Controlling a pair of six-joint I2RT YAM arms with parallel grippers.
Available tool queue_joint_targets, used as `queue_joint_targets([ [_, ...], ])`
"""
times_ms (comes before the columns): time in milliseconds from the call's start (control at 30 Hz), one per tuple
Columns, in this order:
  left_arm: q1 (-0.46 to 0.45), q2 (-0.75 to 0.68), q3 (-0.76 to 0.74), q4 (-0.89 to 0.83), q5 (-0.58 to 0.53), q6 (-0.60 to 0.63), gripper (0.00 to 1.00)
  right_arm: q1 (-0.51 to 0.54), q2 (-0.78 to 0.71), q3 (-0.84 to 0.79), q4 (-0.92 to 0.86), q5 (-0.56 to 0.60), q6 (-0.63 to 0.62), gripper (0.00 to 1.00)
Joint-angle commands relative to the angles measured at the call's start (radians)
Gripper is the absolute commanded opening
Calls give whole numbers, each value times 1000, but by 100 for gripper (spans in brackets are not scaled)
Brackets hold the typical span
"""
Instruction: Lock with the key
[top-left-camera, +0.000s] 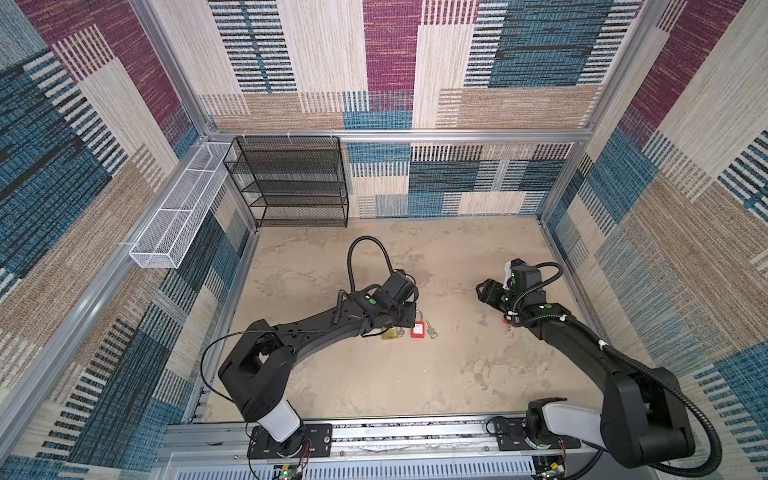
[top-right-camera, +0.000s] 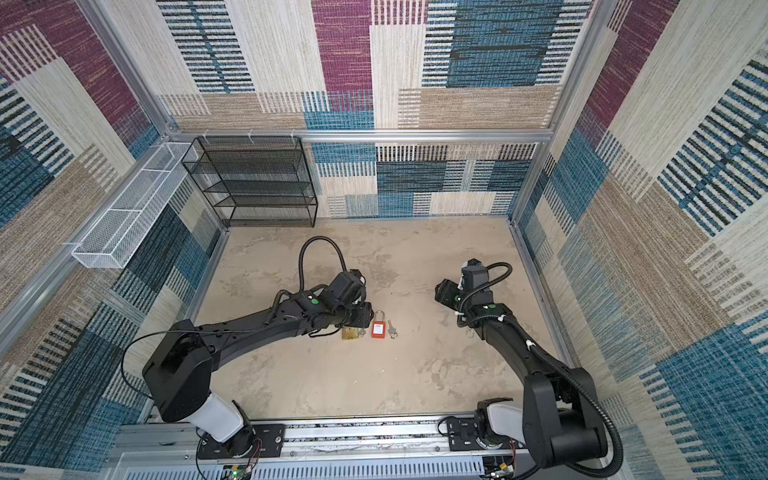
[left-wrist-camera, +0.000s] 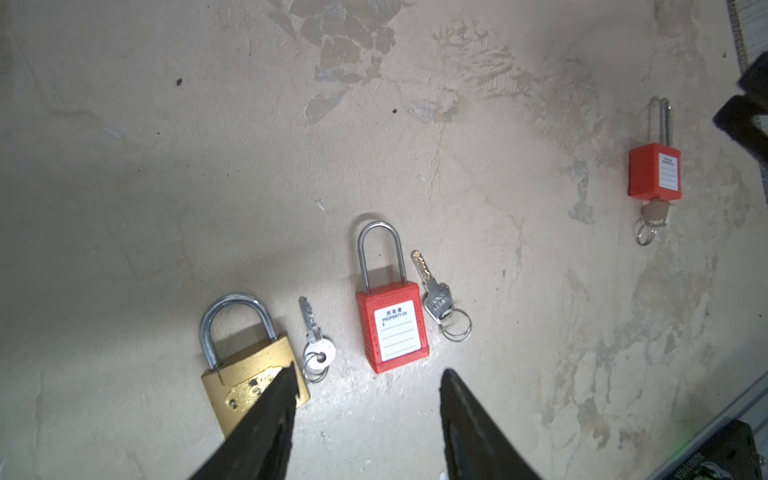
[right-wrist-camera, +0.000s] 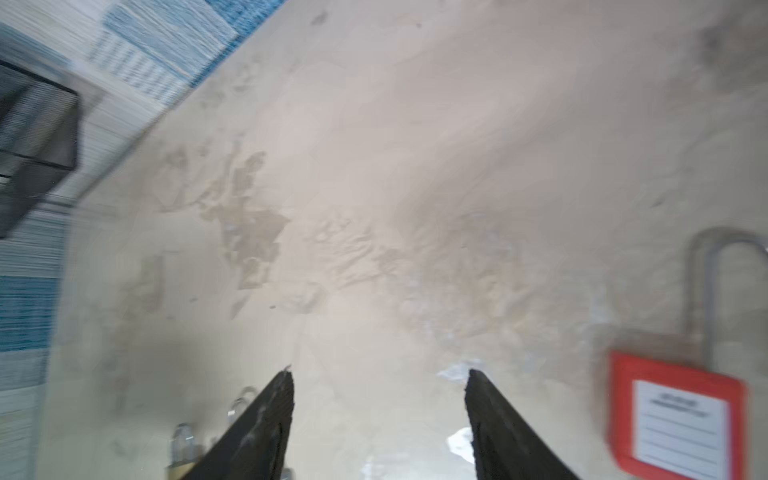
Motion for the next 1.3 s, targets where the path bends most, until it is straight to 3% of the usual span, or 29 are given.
queue_joint_targets([
  [0,-1,8,19,18,9,22,56,-28,51,52,-178,203,-201,68],
  [300,-2,15,19,15,14,19,57,-102,130,67,-210,182,-178,69],
  [500,-2,13,16,12,9,21,57,-106,163,82,-227,234,-163,69],
  [867,-3,22,24,2,3,24,57,-122,194,63,-214,218,-141,68],
  [1267,-1,2,-9,7,-1,17,57,-125,232,34,-185,103,-151,52],
])
